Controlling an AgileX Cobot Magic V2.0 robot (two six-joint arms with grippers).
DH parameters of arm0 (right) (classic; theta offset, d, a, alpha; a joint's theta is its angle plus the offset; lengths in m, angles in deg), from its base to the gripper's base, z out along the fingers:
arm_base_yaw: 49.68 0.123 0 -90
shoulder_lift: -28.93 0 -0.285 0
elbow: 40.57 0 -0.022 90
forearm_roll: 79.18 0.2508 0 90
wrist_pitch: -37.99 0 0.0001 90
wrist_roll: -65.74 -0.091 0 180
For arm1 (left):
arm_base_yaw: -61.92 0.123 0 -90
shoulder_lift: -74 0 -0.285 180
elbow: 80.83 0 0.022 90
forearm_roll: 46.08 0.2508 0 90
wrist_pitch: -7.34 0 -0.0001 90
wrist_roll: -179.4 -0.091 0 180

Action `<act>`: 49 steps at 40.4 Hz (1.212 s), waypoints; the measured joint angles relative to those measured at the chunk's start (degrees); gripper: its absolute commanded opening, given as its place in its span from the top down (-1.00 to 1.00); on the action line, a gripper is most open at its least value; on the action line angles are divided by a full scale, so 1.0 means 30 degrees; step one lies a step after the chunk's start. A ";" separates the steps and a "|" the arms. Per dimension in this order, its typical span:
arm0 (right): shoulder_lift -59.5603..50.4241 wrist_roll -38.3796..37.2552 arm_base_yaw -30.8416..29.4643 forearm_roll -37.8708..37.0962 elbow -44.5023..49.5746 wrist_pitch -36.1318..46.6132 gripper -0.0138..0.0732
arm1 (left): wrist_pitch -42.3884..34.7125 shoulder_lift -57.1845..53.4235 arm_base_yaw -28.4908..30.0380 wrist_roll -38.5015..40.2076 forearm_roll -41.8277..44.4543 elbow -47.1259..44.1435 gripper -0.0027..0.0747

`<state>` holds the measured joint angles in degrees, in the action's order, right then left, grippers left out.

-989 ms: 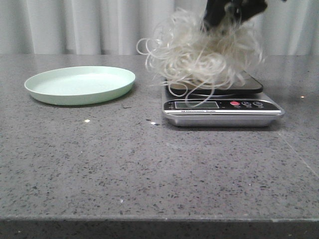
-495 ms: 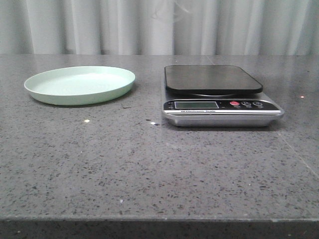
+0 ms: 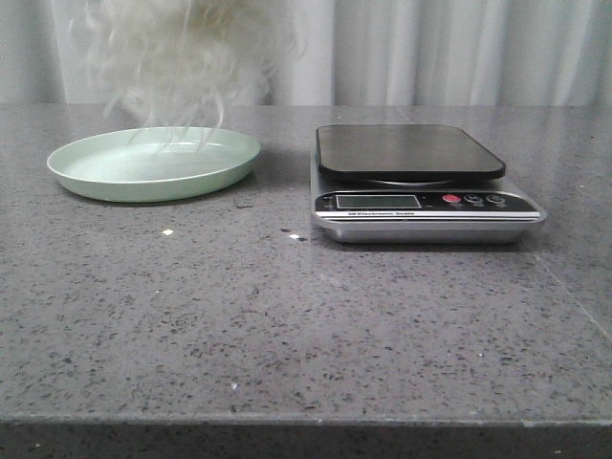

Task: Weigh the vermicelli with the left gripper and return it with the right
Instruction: 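Carry the vermicelli with the right gripper over the green plate, then lower the vermicelli onto the green plate and open the right gripper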

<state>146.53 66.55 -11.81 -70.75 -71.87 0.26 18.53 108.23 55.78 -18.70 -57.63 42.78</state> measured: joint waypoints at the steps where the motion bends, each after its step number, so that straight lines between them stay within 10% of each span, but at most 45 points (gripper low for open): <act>1: 0.0244 0.0000 0.0075 0.0000 0.0000 0.0155 0.33 | 0.0000 0.0000 0.0000 0.0000 0.0000 0.0000 0.58; 29: 0.3090 0.0000 0.0277 0.0860 -0.0029 0.1428 0.31 | -0.0113 0.0000 0.0000 0.0000 0.0000 0.0000 0.58; 41: 0.3090 0.0000 0.0277 0.0866 -0.0029 0.1191 -0.41 | -0.0113 0.0000 0.0000 0.0000 0.0000 0.0000 0.58; 49: 0.2285 0.0000 0.0277 0.0830 -0.0068 0.0153 -0.46 | -0.0113 0.0000 0.0000 0.0000 0.0000 0.0000 0.58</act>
<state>153.39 66.55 -10.98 -68.26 -72.07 0.72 18.19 108.23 55.78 -18.70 -57.63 42.78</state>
